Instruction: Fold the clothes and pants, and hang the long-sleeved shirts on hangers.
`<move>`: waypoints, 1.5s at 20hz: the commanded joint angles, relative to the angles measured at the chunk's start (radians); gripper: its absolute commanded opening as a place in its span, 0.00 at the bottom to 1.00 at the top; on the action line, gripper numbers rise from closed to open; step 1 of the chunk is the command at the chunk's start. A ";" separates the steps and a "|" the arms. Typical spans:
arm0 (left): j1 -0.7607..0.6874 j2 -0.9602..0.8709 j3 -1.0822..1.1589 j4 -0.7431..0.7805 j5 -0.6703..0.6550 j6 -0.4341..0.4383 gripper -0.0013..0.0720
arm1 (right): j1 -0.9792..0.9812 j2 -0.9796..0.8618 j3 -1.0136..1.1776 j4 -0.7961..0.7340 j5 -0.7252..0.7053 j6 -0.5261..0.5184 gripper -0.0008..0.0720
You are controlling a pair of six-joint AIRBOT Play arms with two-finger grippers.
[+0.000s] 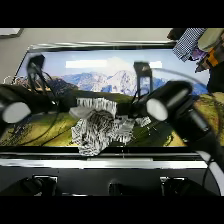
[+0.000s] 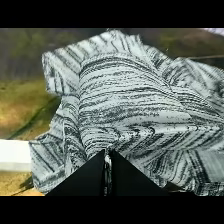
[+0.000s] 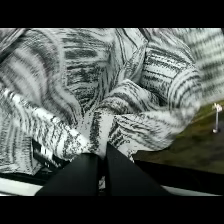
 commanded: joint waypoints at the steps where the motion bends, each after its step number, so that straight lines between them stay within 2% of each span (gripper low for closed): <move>1: -0.002 0.000 -0.136 0.006 0.057 -0.040 0.07 | 0.050 0.000 -0.124 -0.119 -0.078 0.193 0.07; 7: 0.108 -0.001 -0.142 -0.020 0.159 -0.018 0.09 | 0.049 -0.084 -0.124 -0.166 -0.251 0.214 0.07; 8: 0.135 -0.002 -0.142 -0.053 0.182 0.008 0.23 | 0.049 -0.103 -0.120 -0.167 -0.267 0.214 0.07; 9: 0.157 -0.002 -0.142 -0.098 0.203 0.039 0.56 | 0.049 -0.117 -0.108 -0.166 -0.283 0.214 0.07; 10: 0.176 -0.003 -0.142 -0.137 0.214 0.069 0.82 | 0.049 -0.128 -0.087 -0.167 -0.298 0.213 0.07; 11: 0.198 -0.001 -0.142 -0.153 0.210 0.095 0.86 | 0.048 -0.136 -0.066 -0.174 -0.310 0.213 0.07; 14: 0.335 0.033 -0.142 -0.153 0.144 0.212 0.86 | 0.048 -0.148 -0.026 -0.197 -0.310 0.190 0.07; 16: 0.519 0.074 -0.142 -0.154 0.091 0.334 0.86 | 0.048 -0.148 -0.021 -0.193 -0.283 0.169 0.07; 20: 0.935 0.085 -0.142 -0.160 0.076 0.644 0.85 | 0.049 -0.148 -0.021 -0.185 -0.203 0.122 0.07; 22: 1.066 0.080 -0.142 -0.160 0.072 0.664 0.85 | 0.049 -0.148 -0.021 -0.181 -0.183 0.114 0.07; 23: 1.118 0.079 -0.142 -0.161 0.076 0.644 0.84 | 0.049 -0.148 -0.021 -0.174 -0.183 0.102 0.07; 25: 1.183 0.069 -0.149 -0.153 0.097 0.550 0.86 | 0.049 -0.148 -0.021 -0.164 -0.179 0.099 0.07; 26: 1.231 0.048 -0.154 -0.164 0.121 0.555 0.87 | 0.049 -0.148 -0.021 -0.159 -0.174 0.099 0.07; 30: 1.475 -0.109 -0.148 -0.445 0.214 0.763 0.86 | 0.049 -0.148 -0.021 -0.146 -0.154 0.098 0.07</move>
